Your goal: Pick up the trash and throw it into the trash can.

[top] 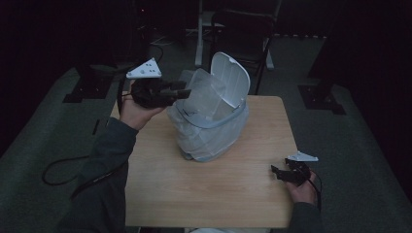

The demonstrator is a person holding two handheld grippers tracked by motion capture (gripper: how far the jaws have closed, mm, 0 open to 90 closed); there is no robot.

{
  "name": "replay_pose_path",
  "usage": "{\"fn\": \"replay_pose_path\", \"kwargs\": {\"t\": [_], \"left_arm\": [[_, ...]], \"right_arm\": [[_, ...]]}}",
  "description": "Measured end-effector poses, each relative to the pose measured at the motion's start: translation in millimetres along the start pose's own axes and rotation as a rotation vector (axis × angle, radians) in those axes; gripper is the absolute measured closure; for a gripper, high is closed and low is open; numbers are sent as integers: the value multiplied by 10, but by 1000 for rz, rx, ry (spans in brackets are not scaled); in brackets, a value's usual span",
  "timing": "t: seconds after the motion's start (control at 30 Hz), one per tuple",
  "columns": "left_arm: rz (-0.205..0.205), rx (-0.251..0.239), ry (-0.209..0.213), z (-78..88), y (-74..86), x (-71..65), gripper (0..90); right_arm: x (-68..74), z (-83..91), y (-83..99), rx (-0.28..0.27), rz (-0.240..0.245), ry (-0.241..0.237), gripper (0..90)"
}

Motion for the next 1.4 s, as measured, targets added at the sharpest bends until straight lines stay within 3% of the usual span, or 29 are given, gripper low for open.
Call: {"fn": "replay_pose_path", "kwargs": {"t": [0.37,0.6,0.67,0.77,0.97,1.17,1.4], "left_arm": [[-1,32,-47,-20,-17,16,797],[2,7,-39,-1,-58,14,838],[-3,-21,-37,41,-107,5,869],[-10,-36,-34,81,-156,-11,863],[-37,-65,13,79,-197,-79,864],[-28,-106,17,116,-196,-60,809],[-14,-91,-4,136,-155,-33,755]], "right_arm": [[0,0,0,0,0,0,250],[0,0,0,0,0,0,250],[0,0,0,0,0,0,250],[-1,0,1,1,1,0,251],[0,0,1,1,0,0,250],[0,0,1,1,0,0,251],[0,0,1,1,0,0,250]]}}
Point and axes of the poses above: each handheld gripper's, and its own axes: z roughly backward along the jaws, y roughly out of its underside, x roughly to its left, the point moved 6 cm from there along -z, roughly forward along the jaws, and after that the axes turned 15 degrees about y, right-handed, at the moved point
